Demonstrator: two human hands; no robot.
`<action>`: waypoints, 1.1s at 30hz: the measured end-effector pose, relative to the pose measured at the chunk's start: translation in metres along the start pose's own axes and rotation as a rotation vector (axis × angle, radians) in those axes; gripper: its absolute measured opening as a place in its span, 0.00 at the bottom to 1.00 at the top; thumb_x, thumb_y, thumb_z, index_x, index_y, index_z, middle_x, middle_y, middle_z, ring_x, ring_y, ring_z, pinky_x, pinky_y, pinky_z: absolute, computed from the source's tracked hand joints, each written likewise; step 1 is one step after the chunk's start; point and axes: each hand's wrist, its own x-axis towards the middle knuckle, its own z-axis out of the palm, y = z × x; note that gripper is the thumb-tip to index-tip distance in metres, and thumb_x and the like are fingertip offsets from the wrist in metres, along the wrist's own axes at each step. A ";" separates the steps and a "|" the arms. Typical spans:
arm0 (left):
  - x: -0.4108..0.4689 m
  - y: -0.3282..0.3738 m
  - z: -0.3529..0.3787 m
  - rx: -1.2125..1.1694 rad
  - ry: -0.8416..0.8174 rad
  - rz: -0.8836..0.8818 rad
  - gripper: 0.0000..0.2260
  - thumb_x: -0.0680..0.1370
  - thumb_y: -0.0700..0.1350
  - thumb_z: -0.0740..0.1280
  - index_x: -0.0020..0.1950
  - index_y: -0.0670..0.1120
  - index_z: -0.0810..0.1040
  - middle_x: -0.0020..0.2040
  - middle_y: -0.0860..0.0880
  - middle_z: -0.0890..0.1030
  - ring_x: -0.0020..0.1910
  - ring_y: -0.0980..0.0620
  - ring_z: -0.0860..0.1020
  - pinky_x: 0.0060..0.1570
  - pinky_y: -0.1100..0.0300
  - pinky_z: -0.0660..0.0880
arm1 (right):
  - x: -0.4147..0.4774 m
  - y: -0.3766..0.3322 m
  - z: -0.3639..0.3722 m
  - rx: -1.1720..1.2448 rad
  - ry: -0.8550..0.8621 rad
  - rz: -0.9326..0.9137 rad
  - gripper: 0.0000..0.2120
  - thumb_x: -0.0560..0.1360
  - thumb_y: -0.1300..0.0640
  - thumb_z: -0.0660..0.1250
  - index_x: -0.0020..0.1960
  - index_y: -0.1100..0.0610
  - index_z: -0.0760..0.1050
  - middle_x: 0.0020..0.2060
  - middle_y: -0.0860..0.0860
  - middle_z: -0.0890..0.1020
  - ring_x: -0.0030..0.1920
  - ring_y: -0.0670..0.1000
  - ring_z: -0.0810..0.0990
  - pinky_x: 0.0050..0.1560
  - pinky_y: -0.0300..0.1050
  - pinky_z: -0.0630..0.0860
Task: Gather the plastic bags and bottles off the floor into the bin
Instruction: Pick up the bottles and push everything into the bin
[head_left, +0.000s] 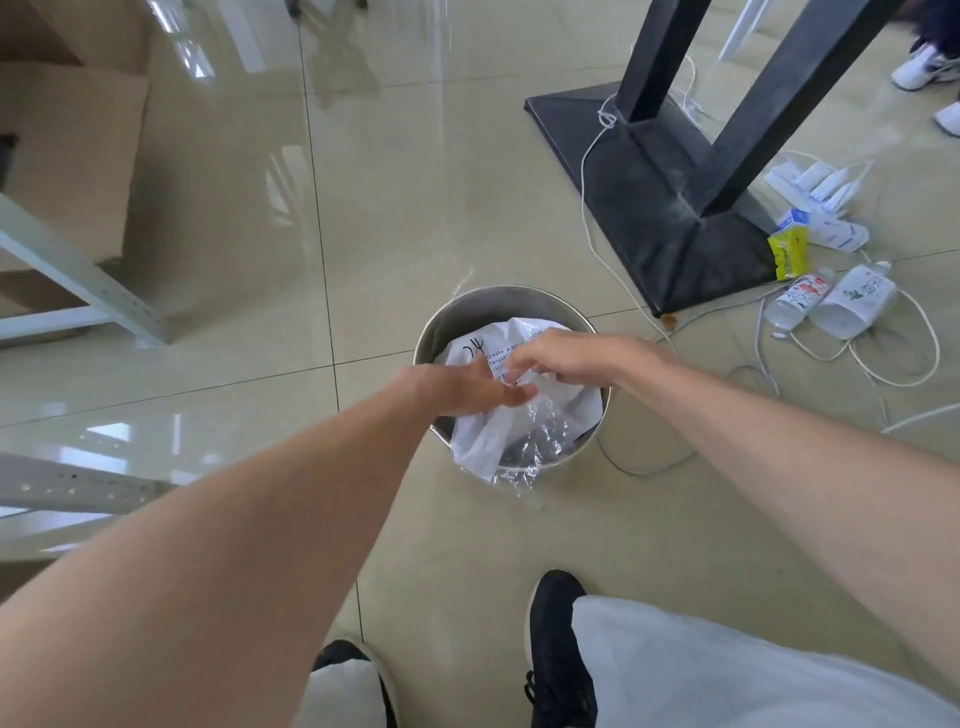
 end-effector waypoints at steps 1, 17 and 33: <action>0.009 0.003 0.001 0.092 -0.065 -0.011 0.48 0.65 0.78 0.58 0.79 0.52 0.63 0.79 0.49 0.66 0.77 0.43 0.65 0.74 0.45 0.62 | 0.005 0.001 0.002 -0.006 -0.086 0.023 0.28 0.62 0.39 0.69 0.61 0.45 0.79 0.72 0.46 0.70 0.71 0.52 0.68 0.71 0.54 0.66; 0.103 0.034 0.037 0.571 -0.106 0.089 0.30 0.77 0.45 0.71 0.78 0.45 0.67 0.72 0.45 0.73 0.67 0.43 0.76 0.65 0.49 0.75 | 0.102 0.060 0.065 -0.979 -0.013 0.025 0.39 0.79 0.54 0.63 0.81 0.52 0.41 0.81 0.52 0.45 0.80 0.52 0.49 0.78 0.49 0.53; 0.033 0.009 0.013 0.198 0.233 0.213 0.14 0.79 0.37 0.62 0.59 0.47 0.83 0.61 0.48 0.82 0.63 0.47 0.78 0.66 0.54 0.73 | 0.012 0.013 0.019 -0.526 0.069 -0.045 0.07 0.73 0.62 0.62 0.48 0.56 0.78 0.37 0.49 0.80 0.41 0.53 0.80 0.41 0.43 0.73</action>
